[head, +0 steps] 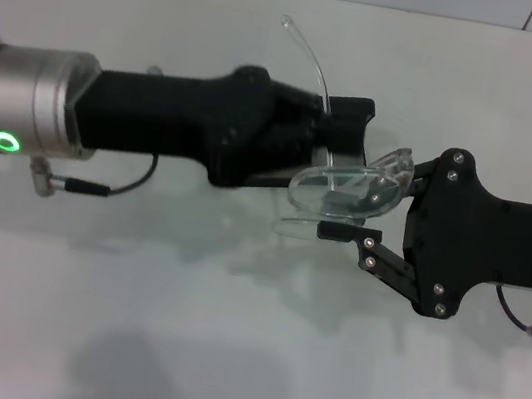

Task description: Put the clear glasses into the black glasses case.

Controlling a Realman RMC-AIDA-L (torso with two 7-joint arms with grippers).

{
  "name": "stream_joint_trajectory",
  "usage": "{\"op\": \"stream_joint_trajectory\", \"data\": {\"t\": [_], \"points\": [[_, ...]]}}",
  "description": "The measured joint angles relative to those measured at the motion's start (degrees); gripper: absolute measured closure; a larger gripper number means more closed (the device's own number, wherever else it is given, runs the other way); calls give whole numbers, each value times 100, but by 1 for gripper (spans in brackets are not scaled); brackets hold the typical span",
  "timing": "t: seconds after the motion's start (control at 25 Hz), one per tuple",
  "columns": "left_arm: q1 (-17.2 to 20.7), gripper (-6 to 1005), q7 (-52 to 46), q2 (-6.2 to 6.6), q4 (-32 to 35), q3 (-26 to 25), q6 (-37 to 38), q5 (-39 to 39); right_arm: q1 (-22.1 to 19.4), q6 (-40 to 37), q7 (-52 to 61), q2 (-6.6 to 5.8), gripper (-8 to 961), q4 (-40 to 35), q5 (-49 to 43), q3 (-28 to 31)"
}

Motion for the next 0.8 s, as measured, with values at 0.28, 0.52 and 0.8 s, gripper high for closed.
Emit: {"op": "stream_joint_trajectory", "data": {"t": [0.28,0.52,0.8], "points": [[155,941,592,-11,-486,-1331,-79,-59,-122,-177,-76,0,842,-11,349,-7],[138,941,1259,5,-1108,-1803,-512,-36,-135,-1083,-2,-16,843,19,972,-15],[-96,941,1508,-19,-1296,-1343,-582,-64,54,-1210,228,-12,843,12,1102,-232]]}}
